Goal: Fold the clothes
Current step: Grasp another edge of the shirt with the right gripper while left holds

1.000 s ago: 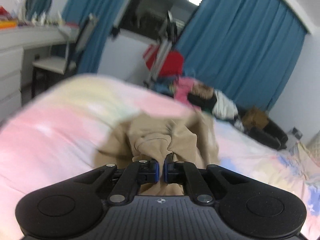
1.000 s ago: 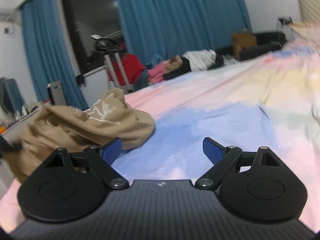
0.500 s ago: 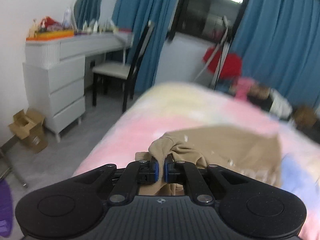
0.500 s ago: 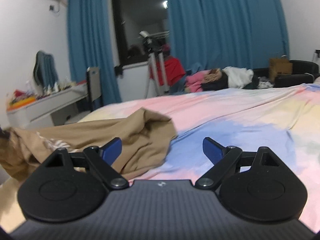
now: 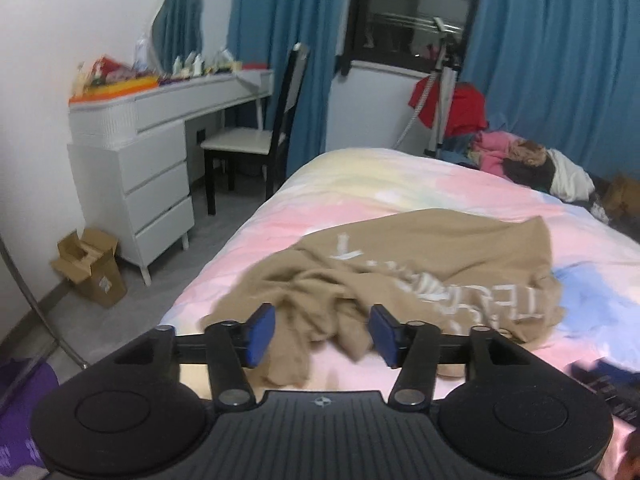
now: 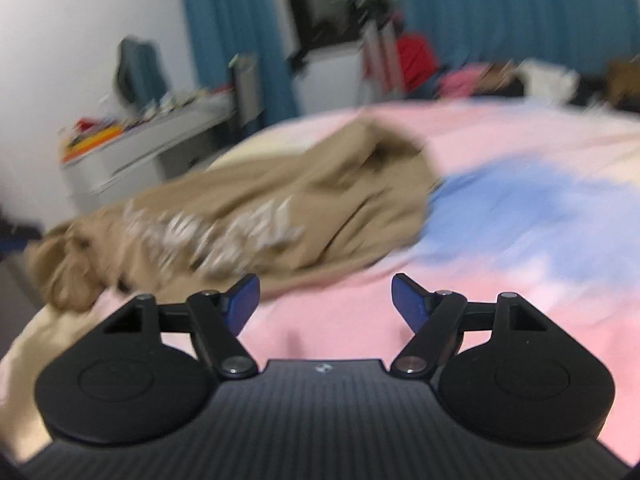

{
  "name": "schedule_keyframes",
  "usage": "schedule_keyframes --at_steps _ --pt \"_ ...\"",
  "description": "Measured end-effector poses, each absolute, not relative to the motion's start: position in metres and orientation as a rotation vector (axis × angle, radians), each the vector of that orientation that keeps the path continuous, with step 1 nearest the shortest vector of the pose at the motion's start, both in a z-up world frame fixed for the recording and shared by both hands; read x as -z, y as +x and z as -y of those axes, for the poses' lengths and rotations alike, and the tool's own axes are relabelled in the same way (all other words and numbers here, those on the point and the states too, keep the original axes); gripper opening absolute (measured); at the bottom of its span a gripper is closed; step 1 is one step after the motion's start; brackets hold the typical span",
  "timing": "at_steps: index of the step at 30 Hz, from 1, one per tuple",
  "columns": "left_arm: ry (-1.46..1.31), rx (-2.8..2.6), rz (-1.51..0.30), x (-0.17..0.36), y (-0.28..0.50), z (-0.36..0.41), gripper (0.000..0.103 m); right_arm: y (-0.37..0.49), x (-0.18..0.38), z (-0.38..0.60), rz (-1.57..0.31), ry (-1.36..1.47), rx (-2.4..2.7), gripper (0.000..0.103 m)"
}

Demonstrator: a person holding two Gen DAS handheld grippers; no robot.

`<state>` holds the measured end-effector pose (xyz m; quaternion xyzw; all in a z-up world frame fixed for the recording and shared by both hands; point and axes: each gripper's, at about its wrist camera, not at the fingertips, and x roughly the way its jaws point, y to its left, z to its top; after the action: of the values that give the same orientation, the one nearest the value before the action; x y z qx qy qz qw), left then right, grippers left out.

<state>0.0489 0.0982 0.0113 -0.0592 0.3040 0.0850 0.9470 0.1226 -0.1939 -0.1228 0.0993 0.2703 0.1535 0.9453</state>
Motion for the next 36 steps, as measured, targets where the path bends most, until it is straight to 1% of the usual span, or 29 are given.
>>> schedule_keyframes --at_steps 1,3,5,6,9,11,13,14,15,16,17,18,22,27,29,34,35,36 --pt "-0.119 -0.166 -0.610 -0.013 0.049 -0.090 0.058 0.124 0.128 0.192 -0.584 0.232 -0.345 0.075" --pt "-0.134 -0.146 -0.573 -0.013 0.049 -0.077 0.062 0.128 0.137 0.190 -0.639 0.302 -0.392 0.075" --pt "-0.145 -0.107 -0.557 -0.006 0.050 -0.068 0.063 0.132 0.144 0.189 -0.689 0.371 -0.431 0.074" --pt "-0.147 -0.084 -0.559 0.000 0.051 -0.064 0.063 0.138 0.146 0.187 -0.701 0.402 -0.434 0.068" --pt "-0.138 -0.064 -0.595 0.021 0.061 -0.063 0.063 0.154 0.151 0.181 -0.738 0.497 -0.440 0.058" --pt "-0.103 -0.075 -0.648 0.034 0.068 -0.061 0.063 0.165 0.155 0.177 -0.761 0.561 -0.443 0.055" --pt "-0.021 -0.077 -0.704 0.045 0.072 -0.051 0.062 0.177 0.155 0.168 -0.772 0.561 -0.433 0.048" --pt "0.020 -0.078 -0.732 0.050 0.073 -0.046 0.062 0.182 0.153 0.164 -0.767 0.551 -0.424 0.041" --pt "0.059 -0.079 -0.752 0.056 0.074 -0.042 0.062 0.187 0.151 0.161 -0.754 0.546 -0.414 0.032" --pt "0.088 -0.076 -0.757 0.062 0.074 -0.039 0.062 0.191 0.147 0.160 -0.738 0.551 -0.408 0.026" --pt "0.104 -0.067 -0.766 0.066 0.073 -0.036 0.062 0.195 0.142 0.162 -0.720 0.572 -0.411 0.018" --pt "0.111 -0.058 -0.774 0.070 0.073 -0.034 0.062 0.199 0.138 0.164 -0.701 0.593 -0.413 0.016" --pt "0.085 -0.052 -0.780 0.078 0.084 -0.036 0.062 0.216 0.118 0.173 -0.626 0.677 -0.422 0.012" --pt "0.259 -0.071 -0.620 0.070 0.096 -0.019 0.062 0.246 0.097 0.183 -0.543 0.747 -0.441 0.011" --pt "0.306 -0.085 -0.596 0.075 0.102 -0.016 0.062 0.266 0.095 0.186 -0.526 0.761 -0.446 0.010" --pt "0.358 -0.093 -0.661 0.102 0.121 -0.013 0.060 0.313 0.121 0.185 -0.548 0.794 -0.442 0.010" --pt "0.382 -0.099 -0.655 0.104 0.123 -0.011 0.060 0.320 0.127 0.184 -0.557 0.793 -0.441 0.010" --pt "0.399 -0.106 -0.648 0.107 0.126 -0.009 0.060 0.323 0.133 0.183 -0.567 0.775 -0.436 0.006"
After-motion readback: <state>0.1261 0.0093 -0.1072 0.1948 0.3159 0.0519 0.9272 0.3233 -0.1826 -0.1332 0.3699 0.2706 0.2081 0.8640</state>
